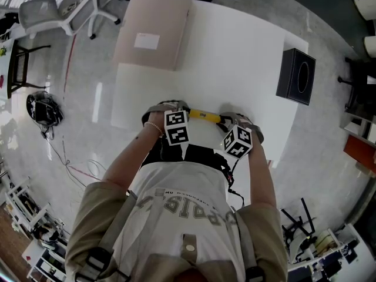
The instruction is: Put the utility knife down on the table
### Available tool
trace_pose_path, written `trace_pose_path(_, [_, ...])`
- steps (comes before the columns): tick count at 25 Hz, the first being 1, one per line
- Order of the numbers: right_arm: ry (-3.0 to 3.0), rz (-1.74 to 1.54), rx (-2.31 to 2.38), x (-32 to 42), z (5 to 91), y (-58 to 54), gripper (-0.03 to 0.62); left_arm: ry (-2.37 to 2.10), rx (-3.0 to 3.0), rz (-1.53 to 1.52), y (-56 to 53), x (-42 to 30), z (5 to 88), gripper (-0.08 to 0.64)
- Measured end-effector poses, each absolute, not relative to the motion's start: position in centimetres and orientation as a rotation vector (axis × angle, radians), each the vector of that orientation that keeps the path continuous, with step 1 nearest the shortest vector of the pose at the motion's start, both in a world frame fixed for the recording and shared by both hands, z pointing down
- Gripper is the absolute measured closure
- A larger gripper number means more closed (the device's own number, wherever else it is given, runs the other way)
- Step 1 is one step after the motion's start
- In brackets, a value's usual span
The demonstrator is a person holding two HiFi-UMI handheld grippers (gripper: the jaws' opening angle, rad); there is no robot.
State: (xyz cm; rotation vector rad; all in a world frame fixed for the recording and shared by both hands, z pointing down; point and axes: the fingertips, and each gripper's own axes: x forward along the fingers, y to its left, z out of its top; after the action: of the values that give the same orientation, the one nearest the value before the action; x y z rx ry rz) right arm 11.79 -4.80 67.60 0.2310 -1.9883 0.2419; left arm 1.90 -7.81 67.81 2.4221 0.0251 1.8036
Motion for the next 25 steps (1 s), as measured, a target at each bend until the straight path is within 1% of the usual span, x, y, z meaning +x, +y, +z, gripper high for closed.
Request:
trace_pose_path(3, [-1.98,0.236,0.242,12.4,67.7,-4.8,0.488,0.026,2.425,1.802,-7.9,1.9,67.9,0.417])
trace_pose_path(17, [-1.977,0.255,0.286,13.0,67.5,-4.9,0.488,0.035,2.389,1.847,-7.9,1.9,67.9,0.416])
trace_pose_path(25, [-1.98,0.288,0.277,13.4,67.1,-4.5,0.462,0.044,2.359,1.885,-7.8,1.9,67.9,0.416])
